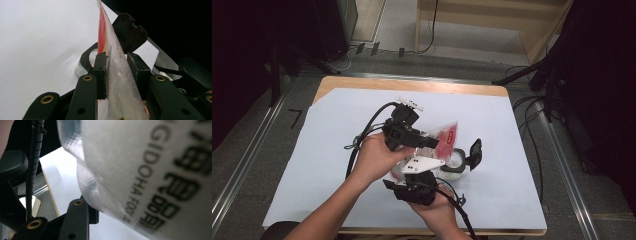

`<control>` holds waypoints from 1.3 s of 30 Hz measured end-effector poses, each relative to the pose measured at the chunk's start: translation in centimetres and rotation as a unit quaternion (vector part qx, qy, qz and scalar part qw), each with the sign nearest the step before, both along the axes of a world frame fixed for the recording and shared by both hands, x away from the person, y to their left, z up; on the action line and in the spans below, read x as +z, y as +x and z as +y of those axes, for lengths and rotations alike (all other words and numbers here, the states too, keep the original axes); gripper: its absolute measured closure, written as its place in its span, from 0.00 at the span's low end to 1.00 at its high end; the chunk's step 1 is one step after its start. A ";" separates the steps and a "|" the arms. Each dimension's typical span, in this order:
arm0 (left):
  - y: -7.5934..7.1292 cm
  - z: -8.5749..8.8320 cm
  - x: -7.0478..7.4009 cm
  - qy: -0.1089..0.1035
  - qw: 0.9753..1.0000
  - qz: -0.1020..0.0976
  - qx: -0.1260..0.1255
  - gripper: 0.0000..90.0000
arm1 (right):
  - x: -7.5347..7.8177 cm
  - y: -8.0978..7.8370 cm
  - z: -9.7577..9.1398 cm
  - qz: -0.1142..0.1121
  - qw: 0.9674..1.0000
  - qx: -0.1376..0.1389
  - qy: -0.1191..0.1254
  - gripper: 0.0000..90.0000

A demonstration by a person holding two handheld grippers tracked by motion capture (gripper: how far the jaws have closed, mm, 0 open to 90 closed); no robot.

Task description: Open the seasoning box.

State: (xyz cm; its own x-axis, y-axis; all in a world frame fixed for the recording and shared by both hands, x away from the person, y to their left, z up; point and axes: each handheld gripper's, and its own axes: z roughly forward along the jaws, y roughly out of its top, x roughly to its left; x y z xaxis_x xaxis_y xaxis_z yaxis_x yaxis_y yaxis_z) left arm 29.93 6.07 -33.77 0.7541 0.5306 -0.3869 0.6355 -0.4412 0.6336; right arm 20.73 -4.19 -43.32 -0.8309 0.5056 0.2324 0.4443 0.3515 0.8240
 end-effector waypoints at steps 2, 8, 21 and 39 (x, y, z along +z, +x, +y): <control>0.0 0.0 0.0 0.001 1.000 0.000 0.000 0.80 | 0.0 0.0 0.0 0.000 1.000 0.000 0.000 0.71; 0.0 0.0 0.0 -0.002 1.000 0.003 0.002 0.79 | 0.0 0.0 0.0 0.000 1.000 -0.001 0.001 0.71; 0.0 0.0 0.3 0.001 1.000 0.003 0.007 0.79 | 0.2 0.0 0.0 0.003 1.000 0.003 0.007 0.71; 0.0 0.0 0.6 0.005 1.000 -0.007 0.014 0.79 | 0.2 0.5 0.0 0.000 1.000 0.014 0.014 0.71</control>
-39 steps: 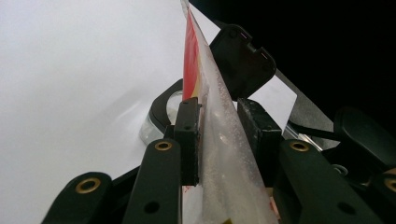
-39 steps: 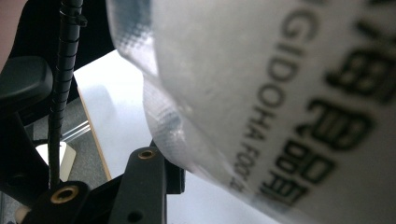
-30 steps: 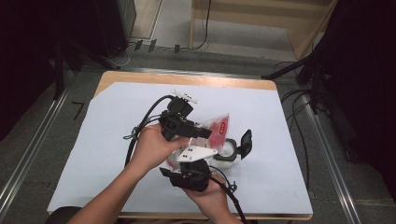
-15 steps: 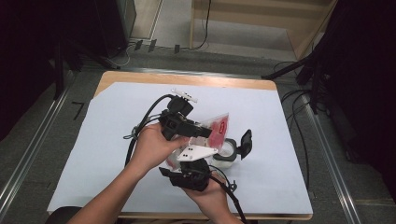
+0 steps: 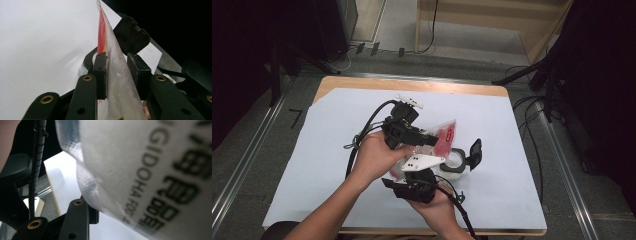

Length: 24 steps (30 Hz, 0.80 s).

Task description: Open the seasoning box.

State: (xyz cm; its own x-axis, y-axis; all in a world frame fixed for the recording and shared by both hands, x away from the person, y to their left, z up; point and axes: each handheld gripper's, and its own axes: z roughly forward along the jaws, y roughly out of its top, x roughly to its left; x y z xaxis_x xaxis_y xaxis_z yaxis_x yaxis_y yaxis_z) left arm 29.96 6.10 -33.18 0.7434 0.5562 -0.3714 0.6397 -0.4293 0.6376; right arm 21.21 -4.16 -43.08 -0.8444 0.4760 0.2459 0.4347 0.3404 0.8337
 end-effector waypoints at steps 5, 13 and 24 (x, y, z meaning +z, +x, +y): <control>0.0 0.0 0.1 -0.003 1.000 0.000 -0.002 0.78 | 0.1 0.0 0.0 0.003 1.000 0.002 0.002 0.71; -0.1 -0.1 0.1 -0.003 1.000 -0.001 0.000 0.78 | 0.2 -0.1 -0.1 0.005 1.000 0.002 0.001 0.71; -0.1 -0.1 -0.1 -0.005 1.000 0.002 -0.001 0.78 | 0.2 -0.1 -0.2 0.006 1.000 0.002 -0.003 0.71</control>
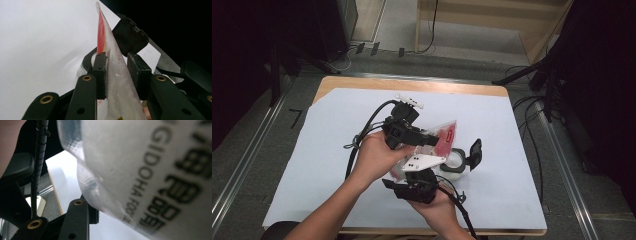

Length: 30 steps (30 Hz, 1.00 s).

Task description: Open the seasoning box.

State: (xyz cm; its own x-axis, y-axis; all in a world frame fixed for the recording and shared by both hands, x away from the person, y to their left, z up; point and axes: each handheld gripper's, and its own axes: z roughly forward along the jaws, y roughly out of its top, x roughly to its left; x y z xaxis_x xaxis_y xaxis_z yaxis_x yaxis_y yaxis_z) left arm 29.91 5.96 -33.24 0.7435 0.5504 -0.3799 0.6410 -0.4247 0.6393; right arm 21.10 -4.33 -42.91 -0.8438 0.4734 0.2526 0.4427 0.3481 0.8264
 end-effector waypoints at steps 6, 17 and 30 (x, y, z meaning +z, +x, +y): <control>0.0 0.0 -0.1 0.000 1.000 0.001 -0.001 0.78 | -0.1 0.0 0.0 0.000 1.000 0.000 -0.002 0.71; 0.1 0.0 -0.2 -0.004 1.000 0.000 -0.001 0.78 | 0.0 0.0 -0.1 0.002 1.000 0.000 -0.002 0.71; 0.0 0.0 -0.2 -0.007 1.000 0.002 -0.003 0.78 | 0.0 0.0 0.0 0.002 1.000 0.000 -0.003 0.71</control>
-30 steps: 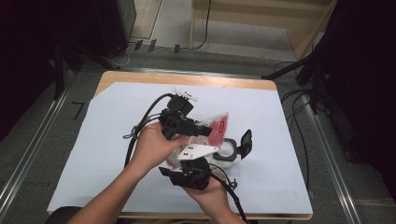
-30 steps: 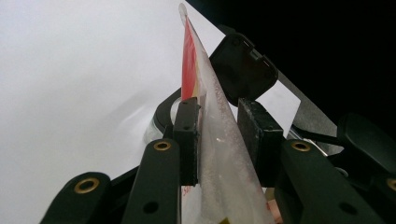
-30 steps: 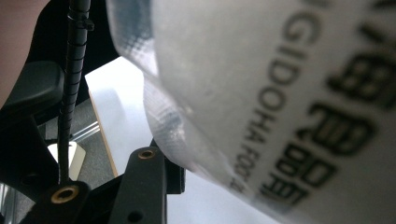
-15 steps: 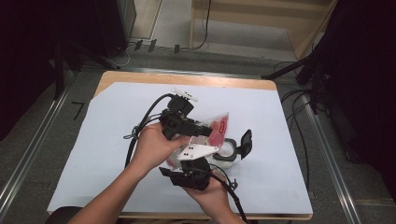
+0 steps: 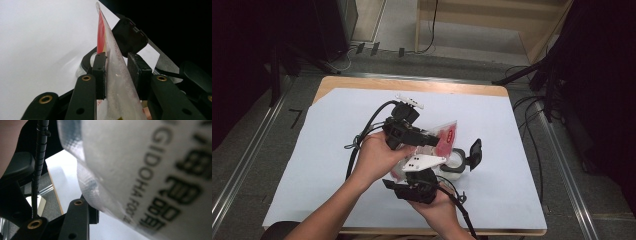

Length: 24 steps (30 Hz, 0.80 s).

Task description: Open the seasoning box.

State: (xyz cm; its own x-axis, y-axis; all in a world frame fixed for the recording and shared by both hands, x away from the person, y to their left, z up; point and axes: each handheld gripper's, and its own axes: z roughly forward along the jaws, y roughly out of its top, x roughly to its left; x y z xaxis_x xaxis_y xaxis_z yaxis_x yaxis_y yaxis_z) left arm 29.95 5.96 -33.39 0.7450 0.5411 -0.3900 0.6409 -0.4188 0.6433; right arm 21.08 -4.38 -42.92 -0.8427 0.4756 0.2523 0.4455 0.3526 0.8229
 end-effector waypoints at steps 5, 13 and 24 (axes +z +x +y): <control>-0.1 -0.1 0.0 0.005 1.000 -0.001 0.001 0.78 | -0.1 -0.1 0.0 -0.008 1.000 -0.001 -0.007 0.71; 0.1 0.0 -0.1 0.002 1.000 0.001 0.000 0.78 | -0.1 -0.1 0.0 -0.006 1.000 0.000 -0.008 0.71; -0.1 0.0 0.0 0.006 1.000 0.000 0.000 0.78 | -0.1 -0.1 0.0 -0.007 1.000 0.001 -0.008 0.71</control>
State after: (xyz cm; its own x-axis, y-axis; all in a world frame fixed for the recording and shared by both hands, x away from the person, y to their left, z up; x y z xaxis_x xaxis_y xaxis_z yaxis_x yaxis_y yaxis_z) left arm 29.85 5.93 -33.40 0.7454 0.5459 -0.3826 0.6404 -0.4268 0.6386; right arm 20.99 -4.39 -43.01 -0.8467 0.4785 0.2326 0.4332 0.3663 0.8235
